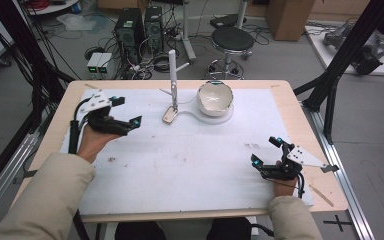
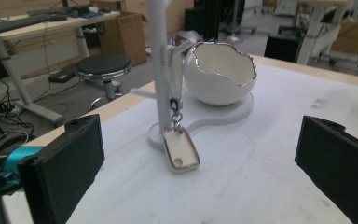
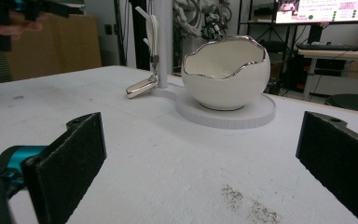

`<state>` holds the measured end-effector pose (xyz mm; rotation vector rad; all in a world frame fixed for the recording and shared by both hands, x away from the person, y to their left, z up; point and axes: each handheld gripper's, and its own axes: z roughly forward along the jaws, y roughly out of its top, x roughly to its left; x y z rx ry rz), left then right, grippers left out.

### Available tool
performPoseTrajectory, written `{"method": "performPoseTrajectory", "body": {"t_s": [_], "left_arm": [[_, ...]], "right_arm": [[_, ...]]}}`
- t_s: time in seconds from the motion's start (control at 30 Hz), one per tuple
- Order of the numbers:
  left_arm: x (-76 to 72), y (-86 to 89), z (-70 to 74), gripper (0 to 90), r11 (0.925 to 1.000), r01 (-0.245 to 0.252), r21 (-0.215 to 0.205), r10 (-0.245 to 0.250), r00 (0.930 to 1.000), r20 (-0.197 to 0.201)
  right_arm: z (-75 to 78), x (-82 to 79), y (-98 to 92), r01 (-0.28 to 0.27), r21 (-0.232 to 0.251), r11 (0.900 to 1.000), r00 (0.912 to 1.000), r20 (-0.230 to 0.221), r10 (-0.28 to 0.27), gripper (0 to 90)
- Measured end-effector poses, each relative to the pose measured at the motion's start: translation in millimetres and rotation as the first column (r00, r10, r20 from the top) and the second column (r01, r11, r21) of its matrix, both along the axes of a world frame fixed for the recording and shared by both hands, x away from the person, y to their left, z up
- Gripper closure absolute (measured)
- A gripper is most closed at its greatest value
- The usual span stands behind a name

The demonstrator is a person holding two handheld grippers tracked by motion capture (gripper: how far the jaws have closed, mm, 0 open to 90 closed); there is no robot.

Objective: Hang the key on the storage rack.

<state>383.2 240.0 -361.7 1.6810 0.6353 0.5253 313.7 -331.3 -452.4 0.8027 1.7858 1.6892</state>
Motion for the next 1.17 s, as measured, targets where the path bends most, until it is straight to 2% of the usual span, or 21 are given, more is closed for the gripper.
{"method": "performPoseTrajectory", "body": {"t_s": [0.03, 0.1, 0.17, 0.3, 0.43, 0.57, 0.67, 0.73, 0.8, 0.83, 0.87, 0.97, 1.17], "left_arm": [[-6.5, 6.8, -3.7, 1.7, 0.9999, 0.001, -0.013, -0.001, 1.0, 0.007], [-18.7, 18.3, -11.1, 1.7, 0.9999, -0.01, -0.009, 0.01, 0.9997, 0.024], [-29.8, 27.3, -18.7, 1.7, 0.9996, -0.021, -0.018, 0.022, 0.9995, 0.022], [-49.5, 40.4, -33.2, 1.7, 0.9974, -0.054, -0.047, 0.057, 0.9973, 0.047], [-69.0, 48.0, -49.2, 1.7, 0.9939, -0.089, -0.064, 0.093, 0.9943, 0.052], [-88.7, 50.6, -66.6, 1.7, 0.9903, -0.106, -0.09, 0.115, 0.988, 0.103], [-100.2, 51.3, -80.1, 1.7, 0.9871, -0.129, -0.095, 0.142, 0.9778, 0.154], [-103.6, 52.2, -86.2, 1.7, 0.9834, -0.139, -0.116, 0.156, 0.975, 0.158], [-105.7, 52.1, -91.0, 1.7, 0.9819, -0.138, -0.129, 0.157, 0.9759, 0.151], [-107.7, 52.0, -91.2, 1.7, 0.9794, -0.147, -0.139, 0.17, 0.9707, 0.17], [-108.2, 52.8, -91.7, 1.7, 0.9784, -0.148, -0.144, 0.173, 0.9694, 0.174], [-107.7, 54.9, -92.5, 1.7, 0.9696, -0.169, -0.177, 0.197, 0.9678, 0.157], [-107.9, 54.5, -92.5, 1.7, 0.969, -0.176, -0.173, 0.204, 0.9665, 0.156]], "right_arm": [[0.0, -0.4, 0.2, -0.001, 0.003, 1.0, 1.0, -0.007, 0.001, 0.6], [0.0, -0.5, 0.4, -0.002, 0.001, 1.0, 1.0, -0.004, 0.002, 0.6], [0.0, -0.6, 0.5, -0.002, 0.001, 1.0, 1.0, -0.005, 0.002, 0.6], [0.0, -0.7, 0.9, -0.002, -0.002, 1.0, 1.0, -0.004, 0.002, 0.6], [0.0, -0.8, 0.9, 0.0, -0.004, 1.0, 1.0, -0.004, 0.0, 0.6], [0.0, -1.0, 0.8, -0.001, 0.003, 1.0, 1.0, -0.01, 0.001, 0.6], [0.0, -1.1, 1.2, 0.001, -0.002, 1.0, 1.0, -0.007, -0.001, 0.6], [0.0, -0.7, 0.9, -0.001, -0.004, 1.0, 1.0, -0.004, 0.001, 0.6], [0.0, -0.9, 1.3, 0.003, -0.004, 1.0, 1.0, -0.003, -0.003, 0.6], [0.0, -0.8, 1.3, 0.001, -0.007, 1.0, 1.0, 0.0, -0.001, 0.6], [0.0, -1.0, 1.3, 0.002, -0.002, 1.0, 1.0, -0.003, -0.002, 0.6], [0.0, -1.0, 1.0, 0.001, -0.003, 1.0, 1.0, -0.006, -0.001, 0.6], [-0.1, -1.1, 1.3, 0.004, -0.004, 1.0, 1.0, -0.003, -0.004, 0.6]]}}
